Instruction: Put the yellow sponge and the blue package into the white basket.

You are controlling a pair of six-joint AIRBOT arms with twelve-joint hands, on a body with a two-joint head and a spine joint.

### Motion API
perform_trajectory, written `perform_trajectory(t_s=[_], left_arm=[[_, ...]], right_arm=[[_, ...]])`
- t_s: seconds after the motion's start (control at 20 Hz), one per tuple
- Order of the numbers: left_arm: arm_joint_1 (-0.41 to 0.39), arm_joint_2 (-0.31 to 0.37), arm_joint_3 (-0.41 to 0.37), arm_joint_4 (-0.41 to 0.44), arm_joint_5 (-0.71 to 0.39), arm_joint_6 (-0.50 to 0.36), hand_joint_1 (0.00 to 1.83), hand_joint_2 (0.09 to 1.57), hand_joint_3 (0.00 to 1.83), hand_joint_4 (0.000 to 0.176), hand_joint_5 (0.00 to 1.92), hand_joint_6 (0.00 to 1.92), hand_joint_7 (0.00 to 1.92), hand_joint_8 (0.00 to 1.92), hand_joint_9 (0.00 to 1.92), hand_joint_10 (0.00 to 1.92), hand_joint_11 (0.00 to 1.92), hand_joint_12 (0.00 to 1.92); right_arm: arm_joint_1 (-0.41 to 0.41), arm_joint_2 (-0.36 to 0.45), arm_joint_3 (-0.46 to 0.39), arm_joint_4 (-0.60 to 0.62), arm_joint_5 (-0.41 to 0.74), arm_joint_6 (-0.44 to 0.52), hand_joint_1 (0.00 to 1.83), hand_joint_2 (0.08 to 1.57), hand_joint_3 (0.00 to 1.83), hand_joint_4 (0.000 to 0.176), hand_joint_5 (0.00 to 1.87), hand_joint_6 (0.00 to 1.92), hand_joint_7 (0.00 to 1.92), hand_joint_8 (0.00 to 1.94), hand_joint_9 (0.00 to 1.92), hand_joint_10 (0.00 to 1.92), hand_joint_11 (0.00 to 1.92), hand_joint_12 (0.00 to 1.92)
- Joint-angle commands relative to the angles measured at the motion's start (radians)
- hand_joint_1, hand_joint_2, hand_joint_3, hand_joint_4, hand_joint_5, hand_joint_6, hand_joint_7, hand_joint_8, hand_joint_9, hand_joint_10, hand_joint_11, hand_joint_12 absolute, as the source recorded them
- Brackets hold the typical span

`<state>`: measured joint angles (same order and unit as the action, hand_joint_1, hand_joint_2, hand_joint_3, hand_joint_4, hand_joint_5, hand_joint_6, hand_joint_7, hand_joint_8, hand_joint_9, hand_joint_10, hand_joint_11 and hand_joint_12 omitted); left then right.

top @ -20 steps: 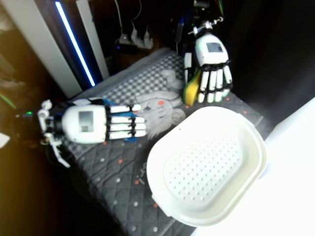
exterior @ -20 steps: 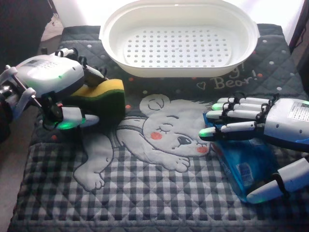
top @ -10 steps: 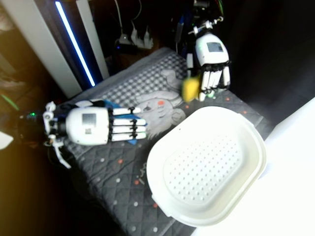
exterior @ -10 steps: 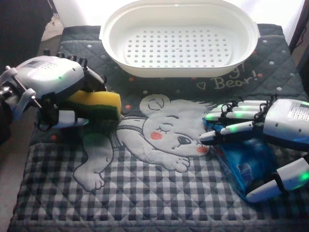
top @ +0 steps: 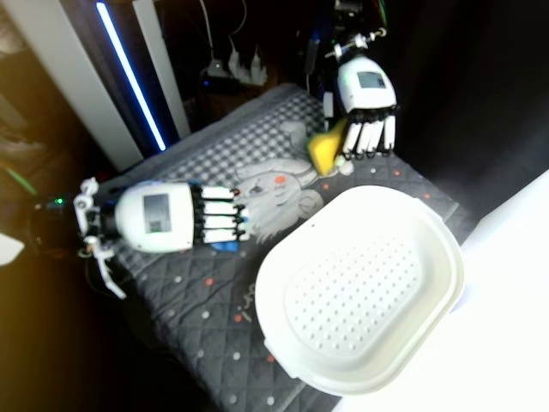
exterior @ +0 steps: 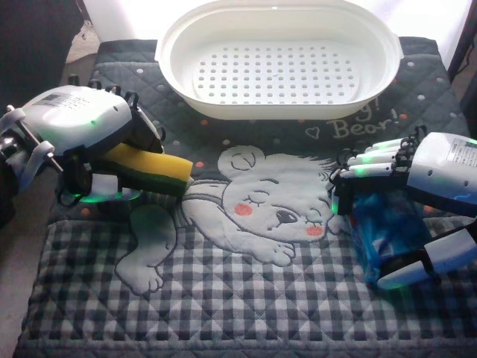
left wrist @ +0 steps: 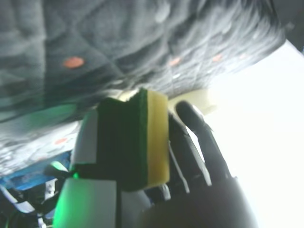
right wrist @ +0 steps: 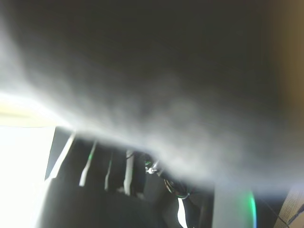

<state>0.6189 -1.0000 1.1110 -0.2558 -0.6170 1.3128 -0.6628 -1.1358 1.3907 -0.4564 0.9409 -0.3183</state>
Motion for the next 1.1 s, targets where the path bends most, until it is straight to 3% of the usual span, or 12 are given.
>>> perform_trajectory(t_s=[0.0,0.15,0.2,0.3,0.4,0.5,0.55,0.6,0.8,0.85,0.95,1.05], left_arm=[[-0.005,0.015,-0.003,0.016,-0.122,0.001,1.27,1.07,0.00,0.000,1.22,0.39,1.02,1.11,0.91,0.99,0.65,1.66],[-0.005,0.029,-0.020,0.029,-0.140,0.001,1.26,1.06,0.00,0.000,1.22,0.45,1.05,1.00,0.95,0.85,0.65,1.64],[-0.006,0.033,-0.025,0.033,-0.146,0.001,1.26,1.06,0.00,0.000,1.23,0.43,1.04,1.00,0.96,0.83,0.69,1.62],[-0.007,0.057,-0.053,0.062,-0.182,-0.012,1.26,1.04,0.00,0.000,1.23,0.43,1.12,0.88,1.04,0.77,0.74,1.56],[-0.013,0.081,-0.083,0.100,-0.228,-0.028,1.27,1.03,0.00,0.000,1.27,0.36,1.14,0.85,1.04,0.87,0.77,1.62],[-0.034,0.089,-0.096,0.130,-0.243,-0.029,1.27,1.02,0.00,0.000,1.23,0.43,1.19,0.75,1.00,0.90,0.66,1.63],[-0.051,0.089,-0.099,0.148,-0.245,-0.030,1.27,1.03,0.00,0.000,1.24,0.39,1.15,0.85,0.97,0.90,0.60,1.63],[-0.058,0.088,-0.098,0.153,-0.245,-0.030,1.26,1.04,0.00,0.000,1.24,0.41,1.10,0.92,0.98,0.94,0.76,1.63],[-0.087,0.069,-0.086,0.157,-0.240,-0.030,1.26,1.05,0.00,0.000,1.24,0.40,1.08,0.95,0.95,1.04,0.77,1.65],[-0.094,0.066,-0.084,0.160,-0.241,-0.030,1.25,1.05,0.00,0.000,1.23,0.42,1.07,0.97,0.90,0.99,0.66,1.64],[-0.108,0.059,-0.080,0.165,-0.243,-0.030,1.25,1.04,0.00,0.012,1.20,0.53,1.12,0.83,0.96,0.87,0.74,1.57],[-0.125,0.044,-0.066,0.165,-0.243,-0.030,1.25,1.05,0.00,0.003,1.19,0.53,1.11,0.87,0.99,0.86,0.79,1.57]], right_arm=[[-0.010,0.014,0.008,0.014,-0.004,-0.010,1.27,1.38,0.00,0.000,0.36,1.63,0.49,1.80,0.43,1.92,0.52,1.92],[-0.010,0.037,0.001,0.034,0.037,-0.005,1.39,1.29,0.00,0.000,0.31,1.81,0.38,1.91,0.49,1.92,0.65,1.92],[-0.010,0.045,-0.003,0.040,0.051,-0.005,1.30,1.34,0.00,0.000,0.36,1.88,0.51,1.78,0.55,1.92,0.70,1.92],[-0.010,0.077,-0.022,0.064,0.105,-0.005,1.32,1.24,0.00,0.000,0.75,1.30,0.69,1.49,0.69,1.58,0.62,1.88],[-0.010,0.109,-0.040,0.098,0.167,-0.005,1.33,1.22,0.00,0.000,0.81,1.18,0.73,1.46,0.71,1.53,0.47,1.85],[-0.010,0.127,-0.050,0.128,0.218,-0.005,1.13,1.28,0.01,0.008,0.70,1.41,0.68,1.59,0.71,1.85,0.63,1.92],[-0.010,0.135,-0.052,0.153,0.250,-0.005,1.49,1.12,0.00,0.000,0.75,1.78,0.86,1.93,1.06,1.92,1.14,1.92],[-0.010,0.135,-0.051,0.165,0.262,-0.005,1.60,1.06,0.00,0.000,0.81,1.77,0.97,1.94,1.22,1.92,1.32,1.92],[-0.009,0.134,-0.040,0.199,0.284,-0.005,1.67,1.06,0.00,0.000,0.79,1.77,0.94,1.94,1.13,1.92,1.23,1.92],[-0.007,0.132,-0.037,0.205,0.287,-0.005,1.67,1.04,0.00,0.000,0.80,1.68,0.92,1.92,1.09,1.92,1.14,1.92],[0.001,0.129,-0.030,0.212,0.288,-0.005,1.63,1.04,0.00,0.000,0.79,1.64,0.89,1.81,1.04,1.92,1.06,1.92],[0.034,0.115,-0.013,0.214,0.285,-0.005,1.67,1.02,0.00,0.000,0.79,1.68,0.87,1.79,0.99,1.91,1.02,1.92]])
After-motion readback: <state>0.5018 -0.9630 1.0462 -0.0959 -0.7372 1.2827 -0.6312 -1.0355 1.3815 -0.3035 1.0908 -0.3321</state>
